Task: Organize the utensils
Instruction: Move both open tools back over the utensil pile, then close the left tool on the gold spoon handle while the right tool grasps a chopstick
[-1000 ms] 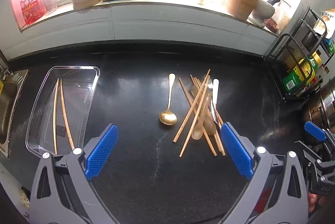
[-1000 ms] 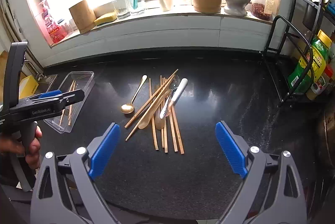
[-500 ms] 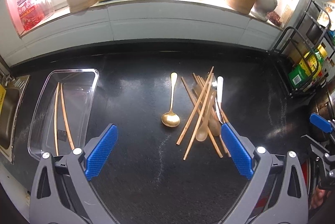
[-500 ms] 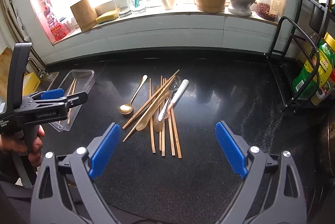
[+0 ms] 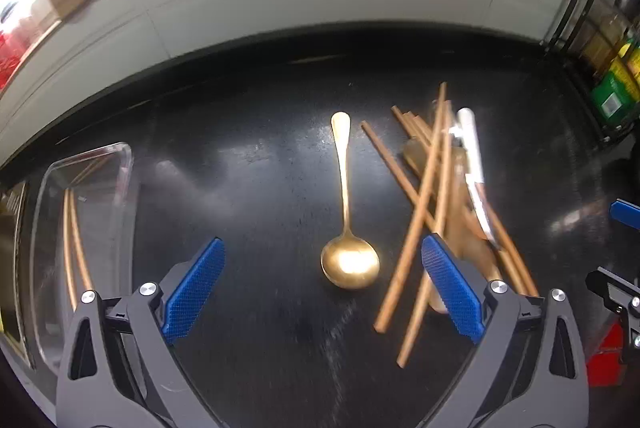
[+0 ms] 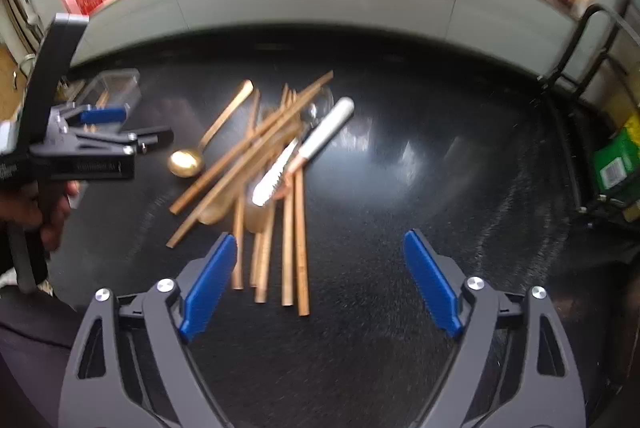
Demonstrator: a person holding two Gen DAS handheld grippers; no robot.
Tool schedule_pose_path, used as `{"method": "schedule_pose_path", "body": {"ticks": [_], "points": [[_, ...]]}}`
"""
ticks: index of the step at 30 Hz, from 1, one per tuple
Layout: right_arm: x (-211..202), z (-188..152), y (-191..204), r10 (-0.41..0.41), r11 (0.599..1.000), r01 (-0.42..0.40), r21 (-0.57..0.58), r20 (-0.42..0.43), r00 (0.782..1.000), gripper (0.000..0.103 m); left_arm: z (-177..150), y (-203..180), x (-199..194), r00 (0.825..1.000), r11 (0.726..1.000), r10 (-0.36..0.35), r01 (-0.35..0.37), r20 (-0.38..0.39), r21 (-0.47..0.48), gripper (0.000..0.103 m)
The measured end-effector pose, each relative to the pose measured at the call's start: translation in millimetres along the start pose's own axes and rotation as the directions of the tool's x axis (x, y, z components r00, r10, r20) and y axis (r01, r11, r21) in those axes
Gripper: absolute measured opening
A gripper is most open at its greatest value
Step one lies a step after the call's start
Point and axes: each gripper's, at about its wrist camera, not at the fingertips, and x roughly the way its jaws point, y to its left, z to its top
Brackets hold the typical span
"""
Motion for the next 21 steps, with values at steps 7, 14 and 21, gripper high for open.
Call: {"method": "schedule_pose_path", "body": {"ticks": [7, 14, 21], "points": [[63, 3, -12, 0.007, 0.999, -0.013, -0.046, -0.119, 0.993, 0.07, 8, 2, 51, 0.998, 1.0, -0.011, 0.012, -0.058, 0.02, 0.096], [90, 10, -12, 0.024, 0.996, -0.037, -0.079, -0.153, 0.988, 0.069, 12, 1, 75, 0.996, 0.997, -0.057, 0.061, -0.069, 0.054, 0.086], [99, 21, -11, -0.008, 0.993, -0.008, -0.12, -0.127, 0.992, 0.067, -1, -10, 69, 0.997, 0.984, -0.077, 0.078, -0.014, 0.158, 0.073]]}}
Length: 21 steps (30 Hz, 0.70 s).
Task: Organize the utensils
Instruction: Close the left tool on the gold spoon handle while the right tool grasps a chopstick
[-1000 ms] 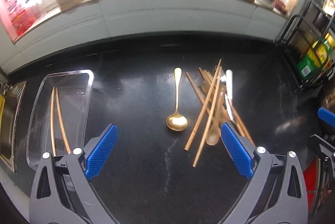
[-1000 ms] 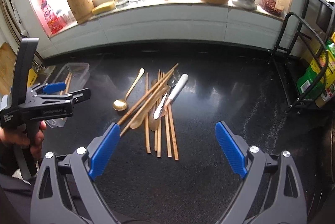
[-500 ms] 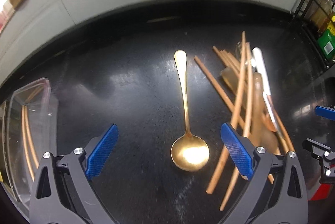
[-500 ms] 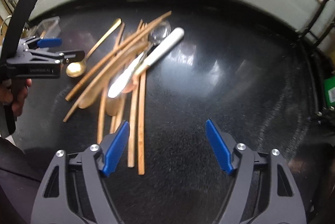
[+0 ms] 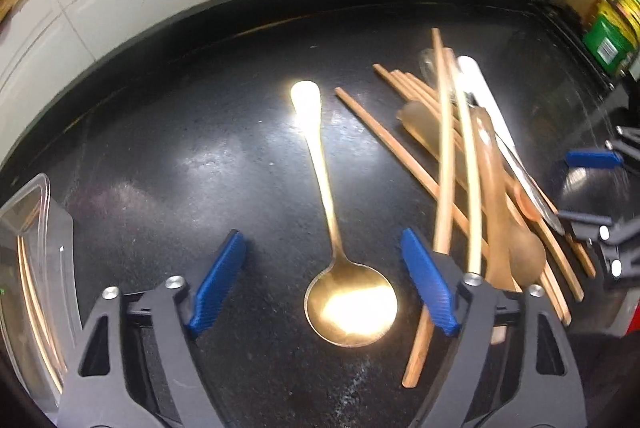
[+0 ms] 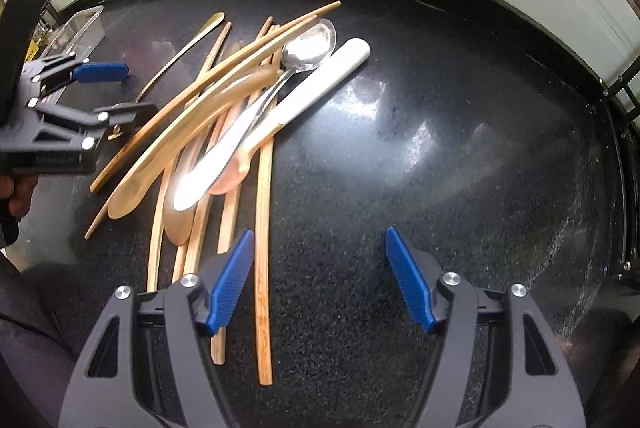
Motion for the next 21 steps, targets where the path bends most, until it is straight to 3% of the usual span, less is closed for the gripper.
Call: {"method": "schedule_pose_path", "body": {"ticks": [3, 5, 8, 10, 12, 13, 14, 21], "points": [[2, 4, 2, 0.001, 1.0, -0.001, -0.005, 0.014, 1.0, 0.064, -2, -4, -3, 1.0, 1.0, -0.002, 0.002, 0.02, -0.001, 0.062], [4, 11, 5, 0.007, 1.0, -0.006, -0.02, 0.023, 1.0, 0.061, 1, -7, -2, 1.0, 1.0, -0.005, 0.005, 0.029, 0.0, 0.048], [8, 19, 11, 0.013, 0.999, -0.012, -0.033, 0.033, 0.999, 0.056, 7, -16, 0, 0.999, 1.0, -0.006, 0.006, 0.032, -0.004, 0.038], [8, 23, 14, 0.018, 0.999, -0.016, -0.042, 0.038, 0.999, 0.047, 11, -17, 2, 1.0, 1.0, -0.002, 0.002, 0.029, -0.017, 0.029], [8, 26, 20, 0.031, 0.998, -0.029, -0.059, 0.036, 0.999, 0.023, 12, -18, 2, 1.0, 1.0, 0.004, -0.003, 0.028, -0.025, 0.014], [7, 26, 23, 0.037, 0.997, -0.035, -0.067, 0.031, 0.999, 0.016, 12, -17, 2, 1.0, 0.999, 0.004, -0.003, 0.026, -0.032, 0.004], [8, 26, 24, 0.039, 0.997, -0.037, -0.073, 0.027, 0.999, 0.008, 11, -16, 2, 1.0, 0.999, -0.004, 0.005, 0.022, -0.044, 0.004], [3, 25, 19, 0.035, 0.999, -0.036, -0.032, -0.01, 0.999, 0.007, 16, -8, -6, 1.0, 0.996, -0.023, 0.023, 0.001, -0.081, 0.003]]}}
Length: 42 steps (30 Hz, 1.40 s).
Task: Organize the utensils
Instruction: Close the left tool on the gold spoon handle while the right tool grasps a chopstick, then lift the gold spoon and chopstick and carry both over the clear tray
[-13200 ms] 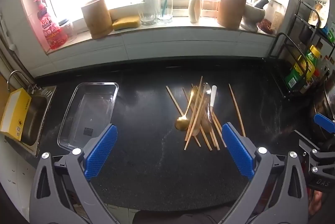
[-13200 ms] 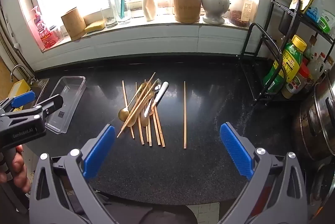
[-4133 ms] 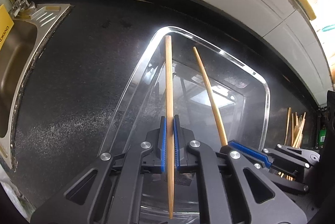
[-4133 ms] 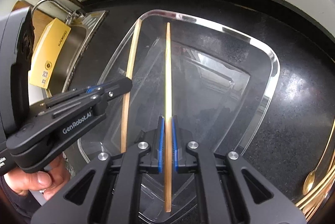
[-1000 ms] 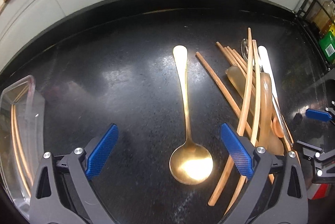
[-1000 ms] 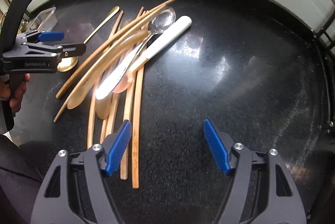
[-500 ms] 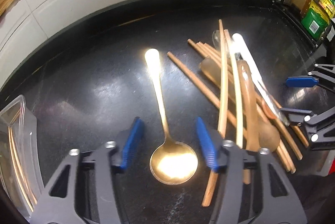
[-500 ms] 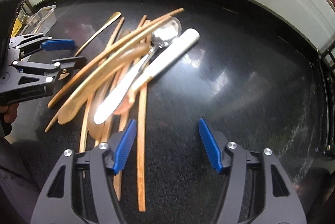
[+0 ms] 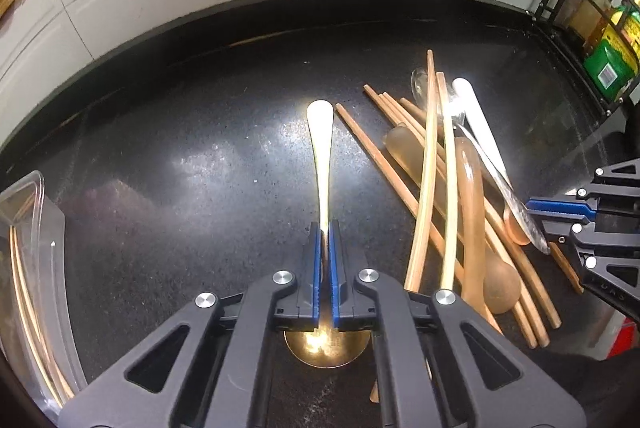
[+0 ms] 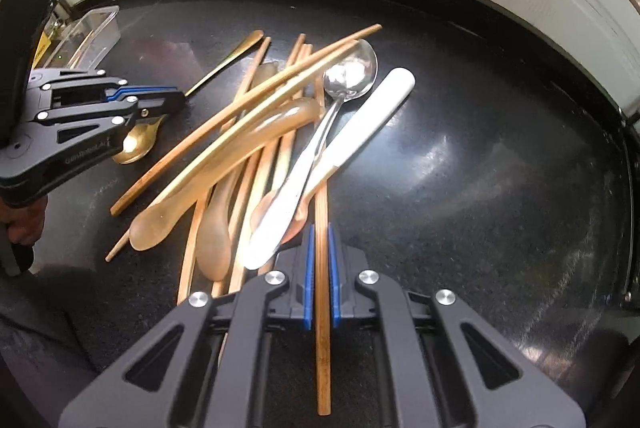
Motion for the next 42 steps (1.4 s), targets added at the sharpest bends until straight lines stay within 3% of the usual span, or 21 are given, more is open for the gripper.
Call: {"method": "schedule_pose_path", "body": {"ticks": [7, 12, 16, 20, 27, 35, 42], "points": [[-39, -8, -11, -0.014, 0.999, 0.012, 0.045, 0.039, 0.999, 0.007, 6, 9, -32, 0.999, 1.0, -0.011, 0.011, 0.051, -0.012, 0.003], [-62, -14, -20, 0.068, 0.985, -0.081, 0.152, 0.09, 0.994, 0.007, 6, 10, -61, 0.995, 1.0, 0.002, 0.0, 0.095, -0.018, 0.003], [-82, -23, -9, 0.024, 0.992, -0.038, 0.12, 0.114, 0.993, 0.007, 5, 10, -85, 0.991, 1.0, 0.018, -0.016, 0.13, -0.018, 0.003], [-80, -52, -5, -0.009, 0.994, -0.001, 0.106, 0.091, 0.996, 0.007, 1, 6, -109, 0.985, 1.0, 0.025, -0.022, 0.169, -0.02, 0.003], [-110, -90, 7, 0.038, 0.99, -0.058, 0.128, 0.154, 0.987, 0.007, -13, -8, -142, 0.978, 0.999, 0.035, -0.035, 0.205, 0.0, 0.001], [-129, -96, 6, 0.025, 0.978, -0.071, 0.198, 0.228, 0.973, 0.007, -33, -8, -152, 0.977, 0.999, 0.036, -0.032, 0.211, -0.02, 0.0], [-155, -83, 13, 0.033, 0.978, -0.092, 0.186, 0.298, 0.954, 0.007, -35, -4, -162, 0.969, 0.999, 0.034, -0.029, 0.245, -0.025, 0.0]]}}
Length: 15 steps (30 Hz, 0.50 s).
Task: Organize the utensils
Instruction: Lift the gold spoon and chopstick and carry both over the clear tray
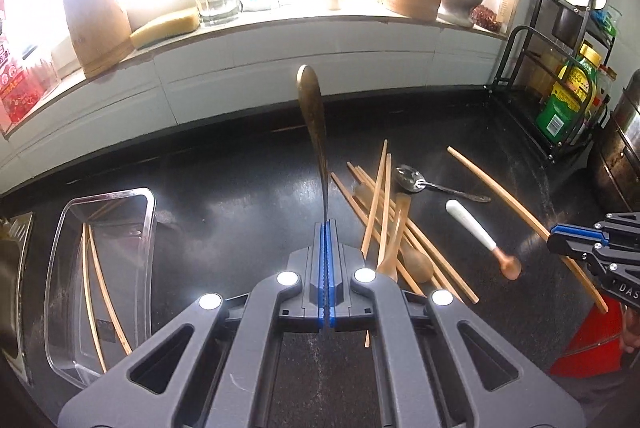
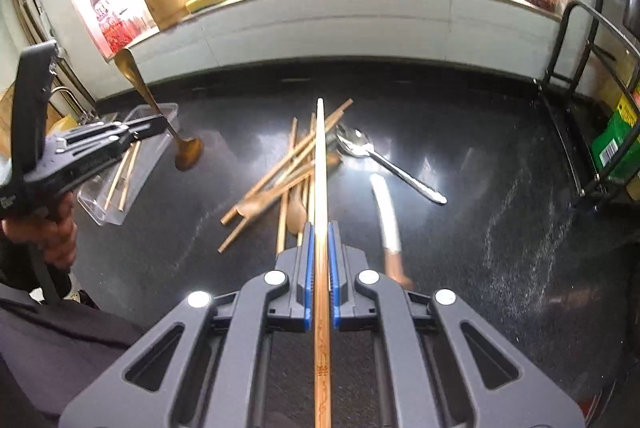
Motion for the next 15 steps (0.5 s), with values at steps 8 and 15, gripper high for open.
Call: {"method": "schedule_pose_path", "body": {"ticks": [8, 15], "points": [[-11, 18, 8, 0.011, 1.0, -0.01, -0.016, 0.042, 0.999, 0.007, 5, 7, -6, 1.0, 1.0, 0.008, -0.007, 0.016, -0.01, 0.0], [-19, 36, 25, 0.034, 0.999, -0.031, -0.043, 0.068, 0.997, 0.007, 12, 17, -21, 0.999, 0.999, 0.016, -0.014, 0.032, -0.039, 0.0]]}}
